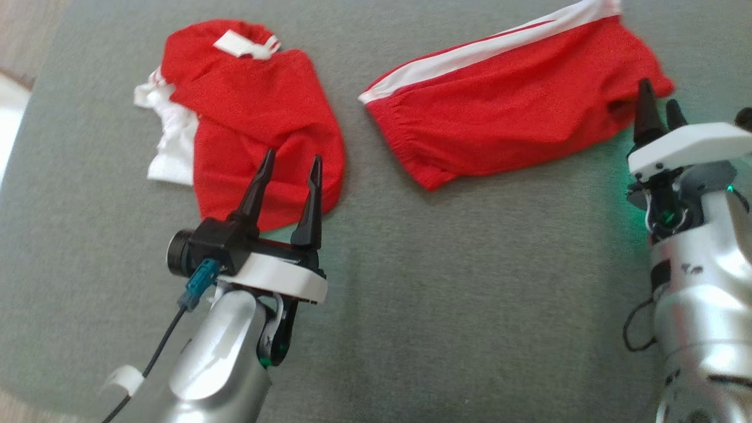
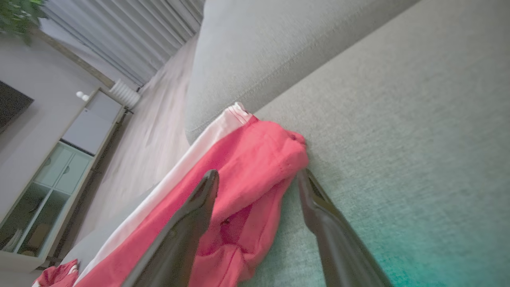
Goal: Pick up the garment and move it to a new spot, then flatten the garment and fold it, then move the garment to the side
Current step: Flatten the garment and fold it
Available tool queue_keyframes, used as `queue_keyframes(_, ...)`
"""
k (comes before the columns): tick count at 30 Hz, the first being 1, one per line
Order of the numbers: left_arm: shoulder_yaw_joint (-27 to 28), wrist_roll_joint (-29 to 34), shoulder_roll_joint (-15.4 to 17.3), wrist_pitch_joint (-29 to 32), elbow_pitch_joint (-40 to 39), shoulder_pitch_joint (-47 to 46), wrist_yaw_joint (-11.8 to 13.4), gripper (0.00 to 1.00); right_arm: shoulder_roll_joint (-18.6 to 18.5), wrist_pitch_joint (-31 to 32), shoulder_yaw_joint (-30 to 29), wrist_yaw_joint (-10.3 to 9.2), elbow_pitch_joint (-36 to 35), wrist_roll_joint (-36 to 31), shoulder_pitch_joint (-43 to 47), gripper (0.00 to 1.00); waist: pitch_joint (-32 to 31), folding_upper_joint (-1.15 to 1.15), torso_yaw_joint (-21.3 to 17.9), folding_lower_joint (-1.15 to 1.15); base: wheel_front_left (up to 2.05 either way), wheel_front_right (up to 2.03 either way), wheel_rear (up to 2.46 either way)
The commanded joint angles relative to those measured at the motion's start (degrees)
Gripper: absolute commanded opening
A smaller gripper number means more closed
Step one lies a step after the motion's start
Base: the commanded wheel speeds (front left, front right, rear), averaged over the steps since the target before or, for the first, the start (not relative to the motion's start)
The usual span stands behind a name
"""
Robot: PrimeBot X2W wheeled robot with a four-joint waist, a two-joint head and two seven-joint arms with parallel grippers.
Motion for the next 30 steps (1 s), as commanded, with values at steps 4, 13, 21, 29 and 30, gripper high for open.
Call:
queue_keyframes(4,1.2,0.5,0.2,-0.5,-1.1,-2.4,-0.4,1.00,-1.4,0.7,-3.7,-0.04,6.6,-4.7,-6.0,1.00,2.8,0.00,3.5,-0.02,0.00,0.00,0.00)
queue_keyframes(13,0.1,0.0,-0.3,-0.5,-0.9,-3.3,-0.6,1.00,-3.9,3.9,-10.3,-0.04,20.8,-13.0,-13.5,1.00,4.2,0.00,6.0,-0.02,0.00,0.00,0.00)
queue_keyframes(21,-0.1,-0.6,-0.3,-0.5,-0.9,-3.2,-0.3,1.00,-3.1,2.5,-11.7,-0.04,22.8,-15.2,-16.5,0.00,4.5,0.00,5.8,-0.02,0.00,0.00,0.00)
queue_keyframes(29,0.0,-0.9,-0.4,-0.5,-0.9,-2.9,0.0,1.00,-2.5,-4.4,-9.3,-0.04,21.1,-14.7,-15.5,0.00,2.9,0.00,3.2,-0.02,0.00,0.00,0.00)
queue_keyframes(30,0.0,-0.9,-0.4,-0.5,-1.0,-2.7,0.0,1.00,-2.5,-5.0,-8.9,-0.04,20.8,-14.3,-15.1,0.00,2.5,0.00,2.7,-0.02,0.00,0.00,0.00)
